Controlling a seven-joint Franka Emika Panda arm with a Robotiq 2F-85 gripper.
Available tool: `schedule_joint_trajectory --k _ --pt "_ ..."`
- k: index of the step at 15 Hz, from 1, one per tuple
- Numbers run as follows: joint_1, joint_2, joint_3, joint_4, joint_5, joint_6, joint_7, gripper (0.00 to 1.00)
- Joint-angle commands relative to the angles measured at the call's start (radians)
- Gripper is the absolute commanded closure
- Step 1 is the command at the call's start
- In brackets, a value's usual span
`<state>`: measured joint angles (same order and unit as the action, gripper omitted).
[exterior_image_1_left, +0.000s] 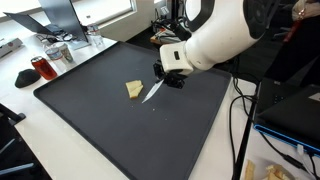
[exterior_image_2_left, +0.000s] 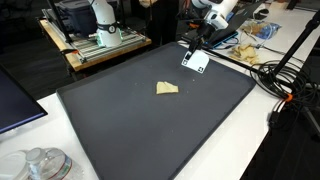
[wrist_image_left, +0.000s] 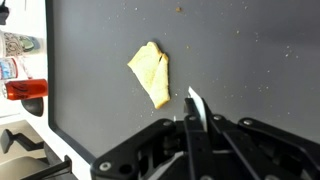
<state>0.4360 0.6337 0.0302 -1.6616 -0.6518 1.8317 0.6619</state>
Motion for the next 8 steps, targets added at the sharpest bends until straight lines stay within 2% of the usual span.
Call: schedule_joint_trajectory --k 1,5,8 --pt "0.030 0.058 -0.009 0.066 -0.028 -0.087 0.054 0.99" --pt "0.016 0.076 0.001 0.087 -0.006 -0.112 0.045 0.99" --pt "-0.031 0.050 0.003 0.078 0.030 -0.086 0.016 0.99"
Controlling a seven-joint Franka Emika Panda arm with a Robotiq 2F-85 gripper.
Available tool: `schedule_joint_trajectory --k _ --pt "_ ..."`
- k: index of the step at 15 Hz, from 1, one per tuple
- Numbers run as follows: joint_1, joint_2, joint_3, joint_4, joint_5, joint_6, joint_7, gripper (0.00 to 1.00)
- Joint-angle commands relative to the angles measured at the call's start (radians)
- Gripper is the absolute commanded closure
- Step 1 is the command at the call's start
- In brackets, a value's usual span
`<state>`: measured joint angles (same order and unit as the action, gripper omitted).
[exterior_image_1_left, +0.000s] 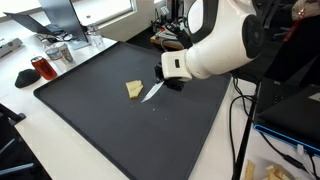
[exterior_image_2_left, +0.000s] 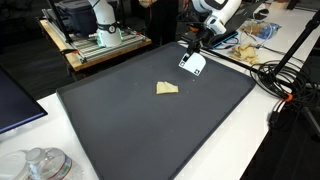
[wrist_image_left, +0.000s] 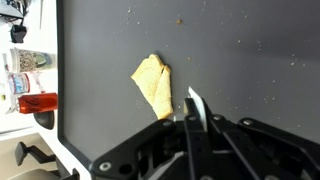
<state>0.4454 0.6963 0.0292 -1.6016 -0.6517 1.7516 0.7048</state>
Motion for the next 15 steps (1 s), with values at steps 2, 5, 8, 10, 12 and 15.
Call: schedule_joint_trajectory --k 2,5,8,10,12,15 --pt "-0.084 -0.038 0.006 0.007 0.063 0.020 -0.054 0.99" --pt "-0.157 -0.076 0.005 -0.010 0.142 0.069 -0.124 0.99" --pt "-0.221 -0.113 -0.003 -0.028 0.238 0.127 -0.205 0.99" --pt "-0.265 -0.139 -0.006 -0.046 0.307 0.173 -0.258 0.99" --pt "-0.303 -0.162 -0.008 -0.063 0.368 0.218 -0.308 0.99" --pt "-0.356 -0.195 -0.010 -0.097 0.450 0.281 -0.388 0.99"
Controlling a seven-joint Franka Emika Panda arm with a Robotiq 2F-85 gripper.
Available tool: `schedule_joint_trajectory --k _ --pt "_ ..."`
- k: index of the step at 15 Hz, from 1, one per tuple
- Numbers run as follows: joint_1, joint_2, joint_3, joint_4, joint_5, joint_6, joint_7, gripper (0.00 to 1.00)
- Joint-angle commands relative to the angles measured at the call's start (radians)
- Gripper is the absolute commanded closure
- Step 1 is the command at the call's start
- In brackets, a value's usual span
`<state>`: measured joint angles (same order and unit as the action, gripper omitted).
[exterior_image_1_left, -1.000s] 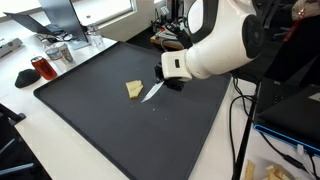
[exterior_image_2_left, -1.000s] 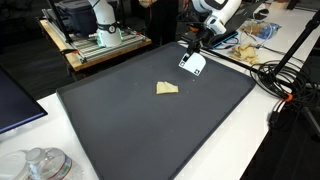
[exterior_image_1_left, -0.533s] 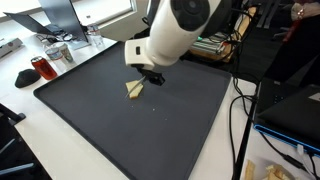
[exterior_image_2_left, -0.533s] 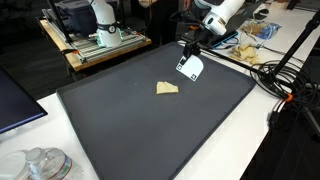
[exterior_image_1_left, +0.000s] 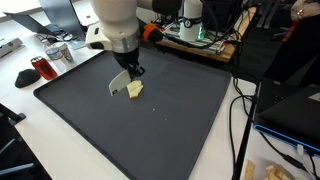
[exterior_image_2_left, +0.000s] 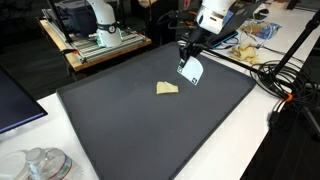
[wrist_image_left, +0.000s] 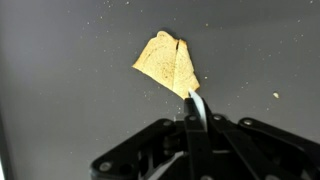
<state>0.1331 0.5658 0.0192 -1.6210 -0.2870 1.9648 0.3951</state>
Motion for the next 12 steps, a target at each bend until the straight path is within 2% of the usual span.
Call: schedule_joint_trajectory --k 1,6,12 --pt "-0.058 -0.073 -0.002 -0.089 0.108 0.086 -0.102 0.99" --pt "-0.132 -0.117 0.004 -0.177 0.212 0.224 -0.258 0.99" --pt "-0.215 -0.160 0.027 -0.316 0.389 0.413 -0.453 0.99"
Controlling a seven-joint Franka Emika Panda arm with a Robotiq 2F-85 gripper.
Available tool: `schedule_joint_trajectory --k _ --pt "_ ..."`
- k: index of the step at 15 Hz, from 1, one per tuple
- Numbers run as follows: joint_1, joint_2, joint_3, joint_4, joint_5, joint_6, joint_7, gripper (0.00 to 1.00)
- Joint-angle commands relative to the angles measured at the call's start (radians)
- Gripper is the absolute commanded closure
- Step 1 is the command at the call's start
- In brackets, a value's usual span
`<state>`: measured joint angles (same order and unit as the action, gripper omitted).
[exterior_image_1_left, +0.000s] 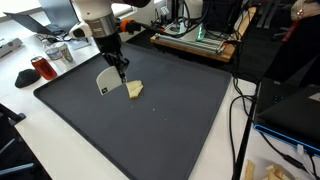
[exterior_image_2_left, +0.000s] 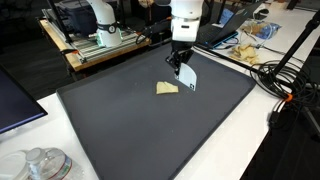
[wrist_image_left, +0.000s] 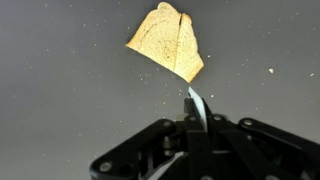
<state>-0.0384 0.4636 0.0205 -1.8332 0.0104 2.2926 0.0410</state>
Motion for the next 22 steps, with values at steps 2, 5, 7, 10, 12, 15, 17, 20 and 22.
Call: schedule_joint_trajectory --k 2,5,7,10,12,15,17,20,22 --pt "-0.069 -0.072 0.041 -0.159 0.156 0.151 -0.166 0.99" --pt "-0.100 -0.098 0.065 -0.245 0.250 0.246 -0.242 0.99" --pt "-0.109 -0.116 0.069 -0.295 0.284 0.285 -0.261 0.99" --pt "-0.123 -0.157 0.071 -0.380 0.345 0.350 -0.254 0.99" --pt "-0.138 -0.185 0.078 -0.435 0.414 0.402 -0.247 0.99" --pt "-0.141 -0.214 0.068 -0.494 0.474 0.442 -0.218 0.99" --pt "-0.150 -0.230 0.073 -0.522 0.529 0.460 -0.216 0.99" --pt "-0.130 -0.243 0.049 -0.559 0.561 0.511 -0.130 0.99" --pt "-0.130 -0.205 0.045 -0.520 0.527 0.491 -0.129 0.96"
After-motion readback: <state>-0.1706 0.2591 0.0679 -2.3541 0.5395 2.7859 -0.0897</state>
